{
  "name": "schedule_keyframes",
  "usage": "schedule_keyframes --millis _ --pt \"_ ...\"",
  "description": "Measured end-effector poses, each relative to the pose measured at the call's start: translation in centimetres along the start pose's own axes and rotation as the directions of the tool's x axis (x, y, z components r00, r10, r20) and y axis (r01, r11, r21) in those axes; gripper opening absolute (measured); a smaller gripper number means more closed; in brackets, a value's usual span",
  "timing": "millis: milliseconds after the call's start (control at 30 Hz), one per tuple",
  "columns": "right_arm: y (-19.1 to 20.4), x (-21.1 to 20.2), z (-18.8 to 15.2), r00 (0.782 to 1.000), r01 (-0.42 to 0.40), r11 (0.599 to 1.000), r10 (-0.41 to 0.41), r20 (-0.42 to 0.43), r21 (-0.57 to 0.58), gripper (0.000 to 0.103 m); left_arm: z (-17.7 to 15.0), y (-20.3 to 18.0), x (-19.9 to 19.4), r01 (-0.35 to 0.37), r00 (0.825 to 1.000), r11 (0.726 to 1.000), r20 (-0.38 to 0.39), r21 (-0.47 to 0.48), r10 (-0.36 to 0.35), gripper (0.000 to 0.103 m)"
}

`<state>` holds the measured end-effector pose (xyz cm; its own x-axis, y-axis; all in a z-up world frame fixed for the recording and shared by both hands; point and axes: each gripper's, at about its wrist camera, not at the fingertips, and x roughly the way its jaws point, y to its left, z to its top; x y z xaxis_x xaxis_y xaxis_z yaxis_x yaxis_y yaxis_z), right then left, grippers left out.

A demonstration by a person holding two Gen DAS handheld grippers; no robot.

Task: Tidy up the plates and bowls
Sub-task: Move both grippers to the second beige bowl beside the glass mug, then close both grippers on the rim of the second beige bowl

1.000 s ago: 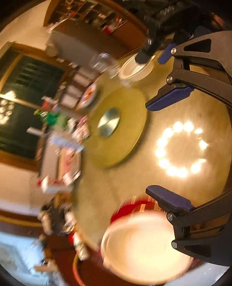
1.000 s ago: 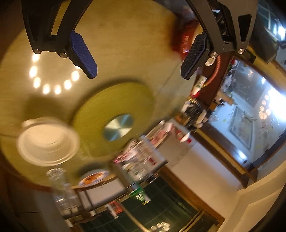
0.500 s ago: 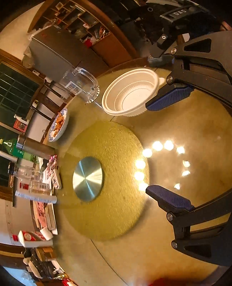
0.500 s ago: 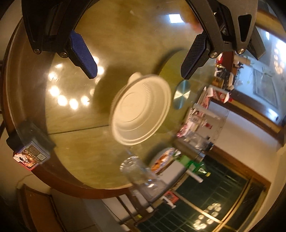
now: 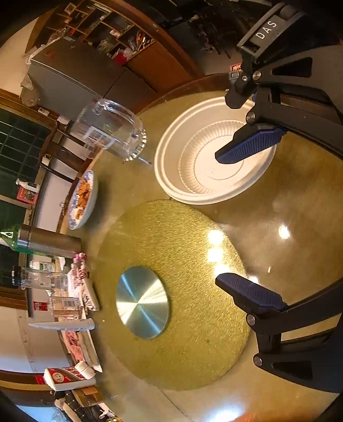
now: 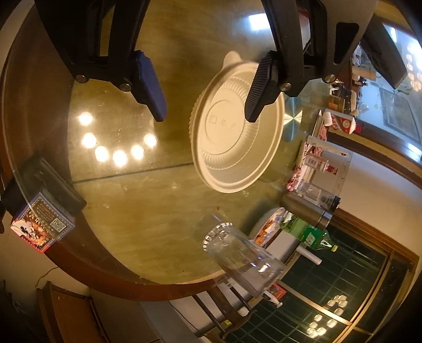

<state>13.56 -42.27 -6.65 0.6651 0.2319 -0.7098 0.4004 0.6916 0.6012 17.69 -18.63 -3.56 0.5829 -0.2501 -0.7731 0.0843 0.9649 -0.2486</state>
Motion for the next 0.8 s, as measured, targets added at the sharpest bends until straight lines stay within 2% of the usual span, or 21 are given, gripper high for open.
schedule_keyframes --millis 33,67,100,133,167,200,267,333,400,600,800 --pt "-0.1 0.1 0.0 1.0 0.004 1.0 -0.004 0.002 0.002 0.06 -0.1 0.0 0.3 -0.002 1.0 1.0 -0.009 0.0 0.002 0.084" --pt "-0.1 0.3 0.0 1.0 0.012 1.0 -0.012 0.004 0.002 0.056 -0.2 0.1 0.5 -0.003 1.0 1.0 -0.011 0.003 0.003 0.077" --pt "-0.1 0.4 -0.1 1.0 0.015 1.0 -0.015 0.003 -0.003 0.047 -0.2 0.1 0.5 -0.009 1.0 1.0 -0.012 0.008 0.009 0.064" --pt "0.0 0.5 -0.2 1.0 0.018 1.0 -0.018 0.0 -0.012 0.033 -0.2 0.1 0.7 -0.014 1.0 1.0 -0.015 0.019 0.014 0.055" --pt "0.2 0.7 -0.3 1.0 0.028 0.999 -0.028 -0.007 -0.028 0.03 -0.2 0.1 0.8 -0.011 1.0 0.999 -0.017 0.031 0.012 0.04" --pt "0.3 0.8 -0.4 1.0 0.023 0.999 -0.024 -0.014 -0.032 0.03 -0.3 0.0 0.9 -0.013 1.0 0.999 -0.022 0.04 0.014 0.031" --pt "0.4 1.1 -0.7 1.0 0.014 1.0 -0.015 -0.026 -0.028 0.028 -0.4 0.0 1.3 -0.013 0.999 0.999 -0.047 0.048 0.016 0.024" --pt "0.9 0.9 -1.1 1.0 0.003 0.999 -0.004 -0.016 -0.048 0.018 -0.7 -0.1 1.3 -0.002 0.999 0.998 -0.047 0.063 0.005 0.015" --pt "1.6 0.8 -1.4 1.0 0.002 0.997 -0.003 -0.018 -0.075 0.009 -0.8 -0.4 1.0 -0.017 0.999 0.996 -0.038 0.086 0.02 0.014" --pt "2.4 1.2 -2.3 1.0 -0.002 0.996 -0.001 -0.029 -0.091 0.009 -0.7 0.9 0.2 -0.007 0.999 0.998 -0.046 0.068 0.01 0.013" --pt "3.7 1.6 -3.5 0.999 -0.023 0.993 0.02 -0.033 -0.111 0.009 -1.1 2.5 -1.8 -0.046 0.999 0.997 0.011 0.062 0.045 0.013"
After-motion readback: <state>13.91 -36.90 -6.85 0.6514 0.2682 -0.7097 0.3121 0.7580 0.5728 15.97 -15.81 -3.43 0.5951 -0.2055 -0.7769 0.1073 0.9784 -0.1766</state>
